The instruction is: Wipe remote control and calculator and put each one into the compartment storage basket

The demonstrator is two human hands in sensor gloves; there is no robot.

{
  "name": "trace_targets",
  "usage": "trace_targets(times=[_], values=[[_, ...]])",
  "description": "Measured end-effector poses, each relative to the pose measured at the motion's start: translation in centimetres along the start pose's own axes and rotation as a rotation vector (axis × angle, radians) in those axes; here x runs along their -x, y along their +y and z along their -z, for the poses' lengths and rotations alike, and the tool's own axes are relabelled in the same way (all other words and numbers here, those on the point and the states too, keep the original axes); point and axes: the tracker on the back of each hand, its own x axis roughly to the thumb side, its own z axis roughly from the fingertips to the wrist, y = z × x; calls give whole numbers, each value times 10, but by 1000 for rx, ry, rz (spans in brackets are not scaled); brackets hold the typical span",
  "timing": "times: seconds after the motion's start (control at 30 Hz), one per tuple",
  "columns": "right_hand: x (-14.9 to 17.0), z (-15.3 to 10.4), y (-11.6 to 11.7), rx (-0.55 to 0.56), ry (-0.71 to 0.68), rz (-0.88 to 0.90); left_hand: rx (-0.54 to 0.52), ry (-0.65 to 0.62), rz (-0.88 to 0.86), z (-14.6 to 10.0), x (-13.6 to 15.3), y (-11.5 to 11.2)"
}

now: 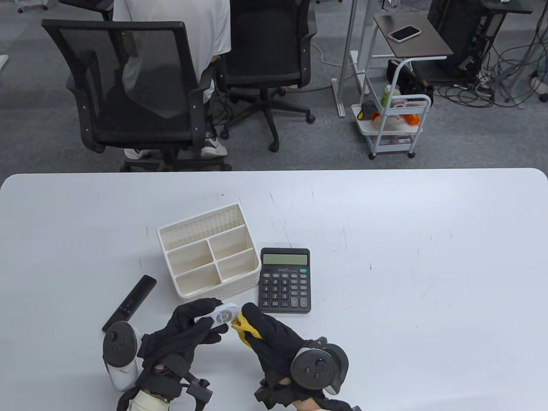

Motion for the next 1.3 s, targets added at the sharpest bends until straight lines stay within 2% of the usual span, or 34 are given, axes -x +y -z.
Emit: trace_targets(times=[0.13, 0.2, 0.3, 0.47, 0.73, 0.9, 1.1, 1.3], values=[[-1, 1, -3, 10, -15, -9, -161, -80, 213, 6, -18, 23], [-1, 0, -6, 22, -16, -10, -257, -106, 421, 14, -25, 37], [1, 1, -10, 35, -9, -9, -294, -90, 647, 27, -28, 47], [6, 2, -15, 49, 18, 1, -261, -40, 1030, 58, -24, 52], [12, 2, -20, 60, 33, -16, -84, -48, 1471, 95, 3, 29], [16, 1, -22, 57, 44, -31, 10, -46, 1600, 106, 24, 18], [20, 0, -25, 61, 56, -52, 70, 23, 1560, 109, 41, 13], [21, 1, -22, 38, 63, -56, 118, 47, 1574, 107, 46, 9]])
